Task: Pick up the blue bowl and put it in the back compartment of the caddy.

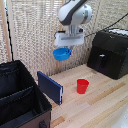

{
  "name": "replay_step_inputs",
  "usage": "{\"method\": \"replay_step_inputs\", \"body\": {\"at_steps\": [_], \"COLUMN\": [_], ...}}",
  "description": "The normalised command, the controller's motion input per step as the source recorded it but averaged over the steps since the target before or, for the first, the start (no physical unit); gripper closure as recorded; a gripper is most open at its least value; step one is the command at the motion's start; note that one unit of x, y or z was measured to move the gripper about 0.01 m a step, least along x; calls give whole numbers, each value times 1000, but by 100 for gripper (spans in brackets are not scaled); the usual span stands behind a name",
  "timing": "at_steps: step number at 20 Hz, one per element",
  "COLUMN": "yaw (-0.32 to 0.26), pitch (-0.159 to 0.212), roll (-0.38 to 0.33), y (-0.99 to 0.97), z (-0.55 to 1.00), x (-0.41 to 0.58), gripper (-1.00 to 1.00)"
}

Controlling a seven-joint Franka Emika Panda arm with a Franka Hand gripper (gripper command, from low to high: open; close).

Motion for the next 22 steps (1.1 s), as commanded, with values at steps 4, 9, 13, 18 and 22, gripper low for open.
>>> {"method": "replay_step_inputs", "body": {"at_steps": [4,9,13,18,22], "yaw": [-35,-23,-15,-8,0], "pitch": [0,-1,0,0,0], "roll": [118,69,24,0,0], "y": [703,796,860,931,961], "z": [653,518,381,219,166], "x": [-46,-58,-36,-9,0], "gripper": [100,100,100,100,100]}}
